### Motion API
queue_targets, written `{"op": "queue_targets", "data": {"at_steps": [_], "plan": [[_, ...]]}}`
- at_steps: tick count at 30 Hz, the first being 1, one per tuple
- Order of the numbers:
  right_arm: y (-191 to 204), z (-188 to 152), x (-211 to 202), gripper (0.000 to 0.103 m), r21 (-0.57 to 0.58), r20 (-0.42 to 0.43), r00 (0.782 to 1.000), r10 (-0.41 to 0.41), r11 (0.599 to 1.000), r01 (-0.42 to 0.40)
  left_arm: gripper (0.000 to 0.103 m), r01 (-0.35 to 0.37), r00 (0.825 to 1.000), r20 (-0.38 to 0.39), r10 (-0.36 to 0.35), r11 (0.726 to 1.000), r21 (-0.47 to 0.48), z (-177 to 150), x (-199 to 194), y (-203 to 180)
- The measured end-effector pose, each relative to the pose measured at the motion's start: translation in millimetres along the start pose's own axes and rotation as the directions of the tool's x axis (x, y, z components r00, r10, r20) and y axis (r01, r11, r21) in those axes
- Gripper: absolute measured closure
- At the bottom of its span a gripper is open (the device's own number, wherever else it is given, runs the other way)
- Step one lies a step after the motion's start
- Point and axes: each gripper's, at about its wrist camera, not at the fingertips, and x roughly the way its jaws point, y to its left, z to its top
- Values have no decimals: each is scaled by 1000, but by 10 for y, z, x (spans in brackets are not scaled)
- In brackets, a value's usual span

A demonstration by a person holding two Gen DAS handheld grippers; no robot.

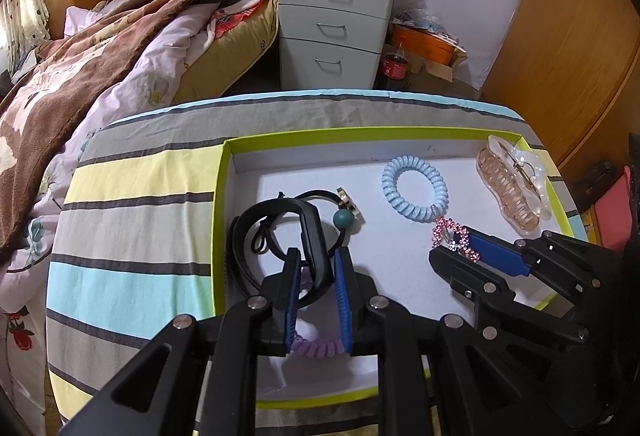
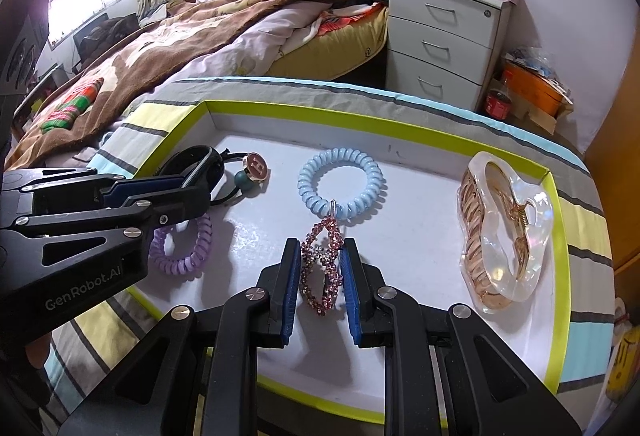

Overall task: Organize jewelry
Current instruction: 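Open the left tool releasing the watch band while the right tool releases the pink clip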

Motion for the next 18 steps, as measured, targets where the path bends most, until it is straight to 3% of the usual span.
{"op": "queue_targets", "data": {"at_steps": [3, 6, 14, 18], "plan": [[3, -3, -11, 81, 1, 4, 1000, -2, 1000, 2, 79, 5, 1000, 4, -5, 1000, 3, 1, -12, 9], [5, 1, -34, 73, 6, 11, 1000, 4, 1000, -4, 75, 1, 1000, 4, -1, 1000, 3, 3, -21, 19], [17, -7, -127, 72, 13, 29, 1000, -3, 1000, 3, 70, -3, 1000, 12, 2, 1000, 4, -5, -78, 18], [19, -19, -212, 56, 19, 44, 999, -8, 1000, 8, 67, -9, 1000, 24, 8, 1000, 3, -31, -149, -3]]}}
